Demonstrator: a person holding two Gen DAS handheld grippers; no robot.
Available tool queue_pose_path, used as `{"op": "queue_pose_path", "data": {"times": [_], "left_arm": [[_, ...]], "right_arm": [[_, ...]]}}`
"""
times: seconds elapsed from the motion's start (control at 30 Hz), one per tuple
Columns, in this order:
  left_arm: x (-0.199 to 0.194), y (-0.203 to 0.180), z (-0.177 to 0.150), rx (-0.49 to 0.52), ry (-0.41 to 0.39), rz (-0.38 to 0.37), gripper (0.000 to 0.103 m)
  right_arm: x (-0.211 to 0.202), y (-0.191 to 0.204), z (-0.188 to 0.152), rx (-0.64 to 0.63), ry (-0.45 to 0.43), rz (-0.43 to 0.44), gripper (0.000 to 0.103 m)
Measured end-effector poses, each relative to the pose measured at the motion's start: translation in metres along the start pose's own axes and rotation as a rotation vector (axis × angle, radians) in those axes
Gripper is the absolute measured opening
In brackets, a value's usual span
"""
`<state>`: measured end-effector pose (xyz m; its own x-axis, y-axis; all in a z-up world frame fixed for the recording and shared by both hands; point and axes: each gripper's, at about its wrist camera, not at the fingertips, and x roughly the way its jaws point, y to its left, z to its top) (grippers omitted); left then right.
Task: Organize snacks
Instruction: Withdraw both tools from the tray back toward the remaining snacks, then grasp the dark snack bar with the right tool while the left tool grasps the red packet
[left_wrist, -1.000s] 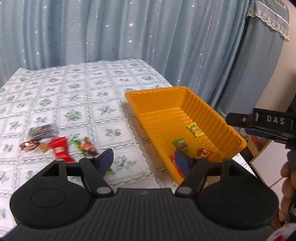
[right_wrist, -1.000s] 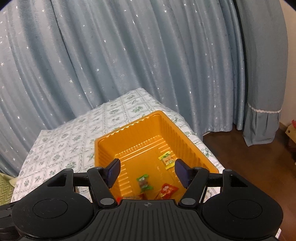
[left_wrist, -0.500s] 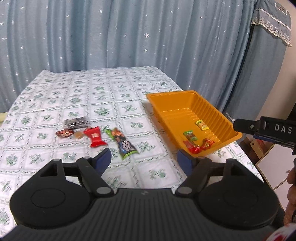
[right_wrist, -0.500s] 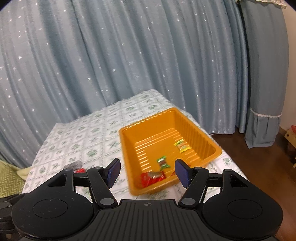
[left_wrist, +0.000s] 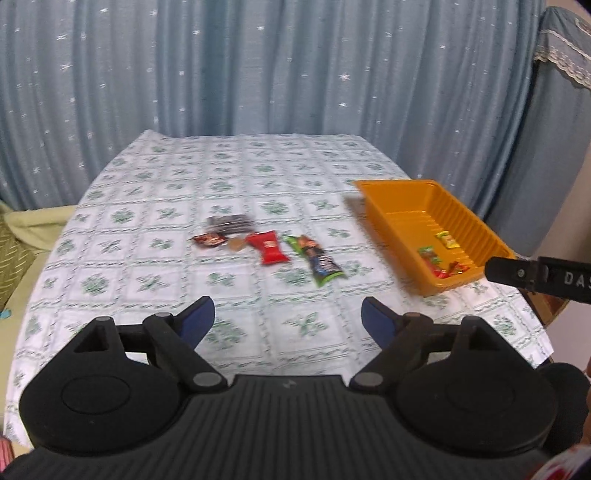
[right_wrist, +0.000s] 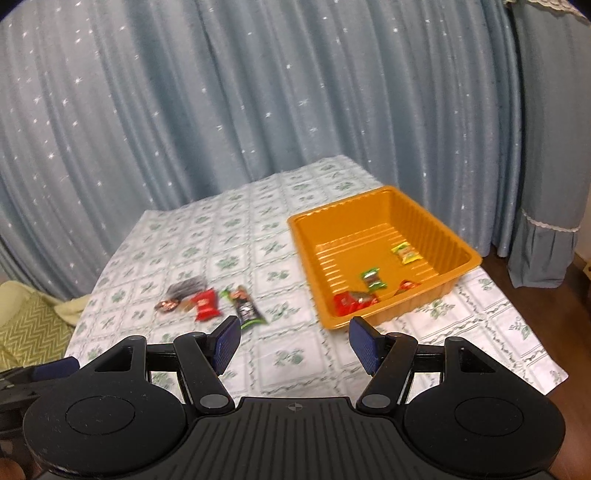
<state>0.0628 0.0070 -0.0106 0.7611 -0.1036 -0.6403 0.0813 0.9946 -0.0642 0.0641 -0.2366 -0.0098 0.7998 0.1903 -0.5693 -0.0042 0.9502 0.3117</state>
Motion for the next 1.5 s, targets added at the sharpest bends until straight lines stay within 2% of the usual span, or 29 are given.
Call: {"op": "queue_pose_path", "data": {"times": [0.3,0.93,1.27,1.5], "left_arm": [[-0.010,0.026,-0.003,-0.041,-0.004,0.056,0.087],[-0.007,0.029,-0.006,-0.054,0.003,0.061,0.087],[0.015,0.042,-0.001,-0.064,0.018,0.074,0.087],[0.047,0.054,0.010,-0.073,0.033,0.078,0.087]], "right_arm": [[0.000,0.025,-0.013,-0.063,0.028,0.036,0.065],[0.010,0.029,-0.017,-0.065,0.047,0.042,0.065],[0.041,0.040,-0.019,-0.099,0.069,0.055,0.065],[0.081,0.055,-0.017,-0.167,0.081,0.103,0.065]]}}
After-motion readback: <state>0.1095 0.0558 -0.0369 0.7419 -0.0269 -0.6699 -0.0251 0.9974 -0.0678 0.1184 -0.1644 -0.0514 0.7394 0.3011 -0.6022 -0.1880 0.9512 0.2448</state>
